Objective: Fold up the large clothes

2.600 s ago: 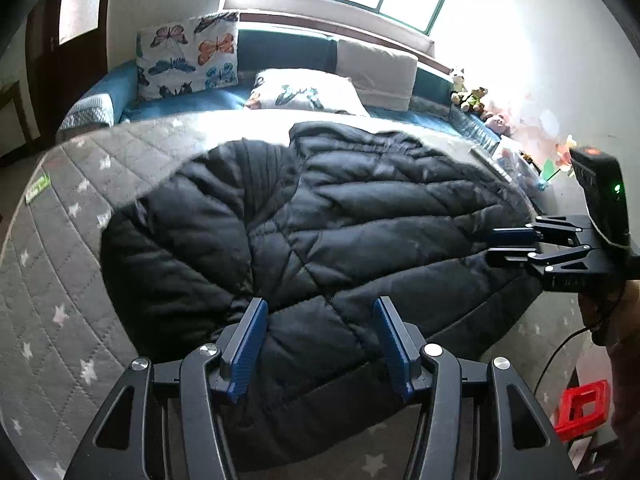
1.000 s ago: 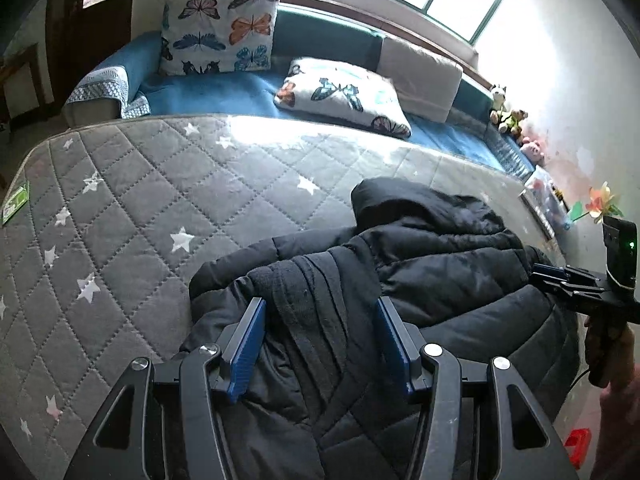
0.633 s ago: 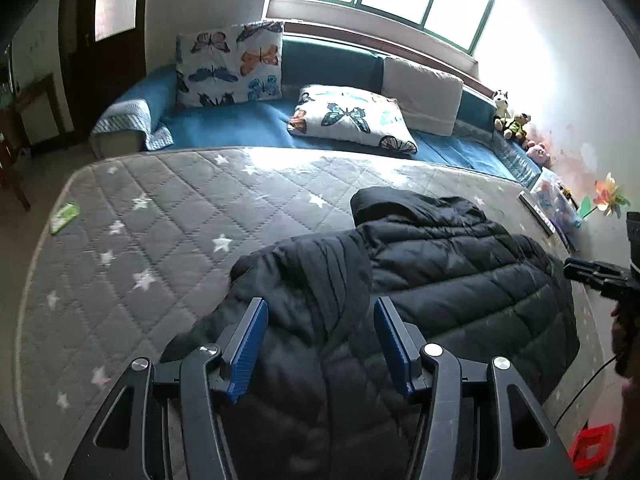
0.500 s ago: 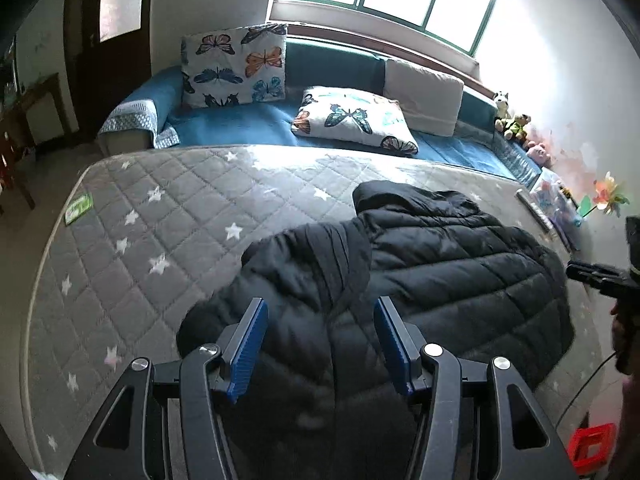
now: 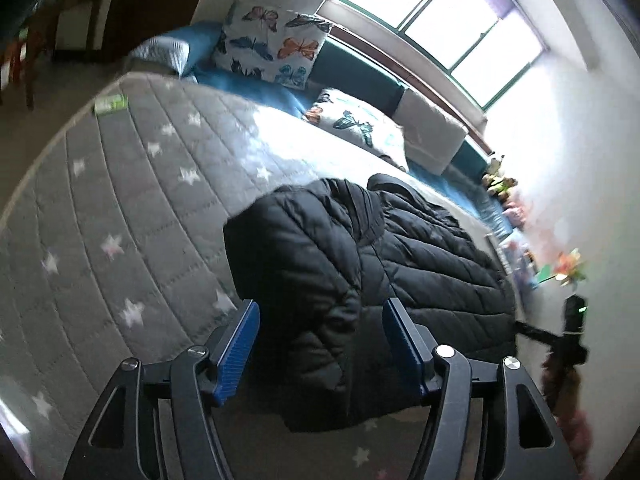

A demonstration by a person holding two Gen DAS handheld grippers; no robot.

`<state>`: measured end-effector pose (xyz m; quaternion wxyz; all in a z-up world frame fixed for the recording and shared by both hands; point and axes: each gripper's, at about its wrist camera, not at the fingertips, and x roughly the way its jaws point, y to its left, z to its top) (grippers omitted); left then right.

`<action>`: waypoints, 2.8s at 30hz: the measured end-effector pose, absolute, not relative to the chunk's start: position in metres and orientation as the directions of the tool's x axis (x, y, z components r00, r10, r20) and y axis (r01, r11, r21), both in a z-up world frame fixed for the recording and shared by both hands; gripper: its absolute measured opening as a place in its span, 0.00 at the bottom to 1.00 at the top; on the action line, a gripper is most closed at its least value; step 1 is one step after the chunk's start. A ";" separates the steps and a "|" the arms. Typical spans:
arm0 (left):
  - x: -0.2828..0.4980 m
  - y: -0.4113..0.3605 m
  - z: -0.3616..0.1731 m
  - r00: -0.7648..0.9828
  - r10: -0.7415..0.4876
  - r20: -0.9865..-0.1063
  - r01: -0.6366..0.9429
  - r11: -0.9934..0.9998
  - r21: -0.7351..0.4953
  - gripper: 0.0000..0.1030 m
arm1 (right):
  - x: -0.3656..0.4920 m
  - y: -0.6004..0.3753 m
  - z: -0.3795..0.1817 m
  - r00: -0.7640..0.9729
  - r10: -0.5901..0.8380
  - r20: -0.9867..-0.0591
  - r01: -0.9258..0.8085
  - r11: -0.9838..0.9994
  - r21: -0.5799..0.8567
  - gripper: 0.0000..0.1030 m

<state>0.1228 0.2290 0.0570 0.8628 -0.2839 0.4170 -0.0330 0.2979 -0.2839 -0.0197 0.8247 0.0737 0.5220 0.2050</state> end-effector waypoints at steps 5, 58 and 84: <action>0.119 0.228 0.046 0.644 -0.319 -0.695 -0.181 0.820 -0.543 0.67 | 0.301 -0.300 -0.034 0.346 0.502 -0.793 -0.212 0.865 0.455 0.71; 0.250 0.238 -0.063 0.561 -0.550 -0.618 -0.271 0.584 -0.765 1.00 | 0.347 -0.289 -0.071 0.152 0.643 -0.751 -0.221 0.762 0.608 1.00; 0.347 0.185 -0.070 0.503 -0.569 -0.651 -0.202 0.655 -0.728 0.86 | 0.339 -0.276 -0.053 0.134 0.648 -0.749 -0.291 0.749 0.596 1.00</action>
